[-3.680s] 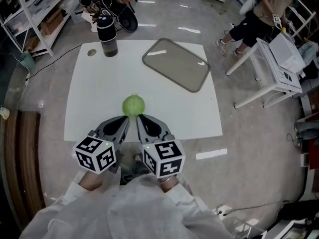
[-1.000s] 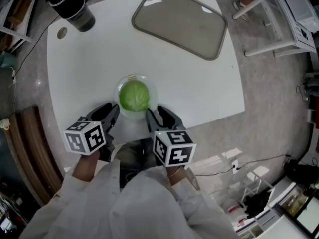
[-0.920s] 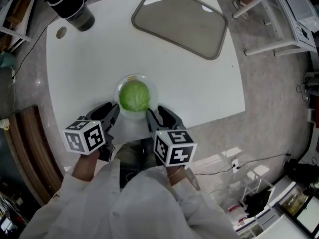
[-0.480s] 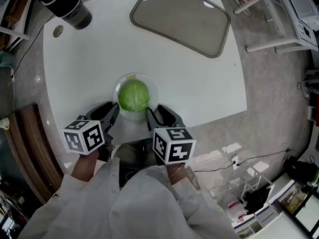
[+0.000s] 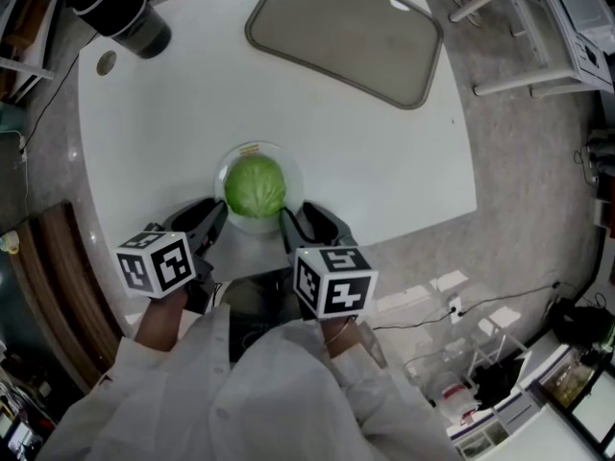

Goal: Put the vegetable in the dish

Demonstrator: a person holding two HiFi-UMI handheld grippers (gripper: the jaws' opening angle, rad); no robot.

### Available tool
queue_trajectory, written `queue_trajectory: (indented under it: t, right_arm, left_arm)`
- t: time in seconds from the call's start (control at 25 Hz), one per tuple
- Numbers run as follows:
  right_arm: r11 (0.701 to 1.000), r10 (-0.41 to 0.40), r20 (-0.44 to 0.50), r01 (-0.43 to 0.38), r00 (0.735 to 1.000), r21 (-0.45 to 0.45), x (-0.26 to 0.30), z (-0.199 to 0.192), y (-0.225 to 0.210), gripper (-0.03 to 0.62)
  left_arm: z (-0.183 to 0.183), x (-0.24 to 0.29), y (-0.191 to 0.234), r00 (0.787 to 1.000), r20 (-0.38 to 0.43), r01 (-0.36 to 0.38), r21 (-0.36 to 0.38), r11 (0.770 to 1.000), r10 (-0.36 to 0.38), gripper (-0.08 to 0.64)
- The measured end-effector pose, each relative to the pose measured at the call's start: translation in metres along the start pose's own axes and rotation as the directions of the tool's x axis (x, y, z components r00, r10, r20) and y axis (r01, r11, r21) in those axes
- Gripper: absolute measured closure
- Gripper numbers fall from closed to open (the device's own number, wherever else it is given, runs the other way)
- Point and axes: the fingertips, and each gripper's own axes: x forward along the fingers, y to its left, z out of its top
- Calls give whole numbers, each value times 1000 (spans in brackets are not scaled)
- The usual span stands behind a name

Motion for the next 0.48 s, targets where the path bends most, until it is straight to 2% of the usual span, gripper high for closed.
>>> queue_trajectory:
  t: [0.48]
  right_arm:
    - [1000, 14, -24, -14, 1000, 0, 1, -2, 2, 448]
  left_arm:
    - [1, 2, -3, 1000, 1, 10, -29, 1000, -10, 456]
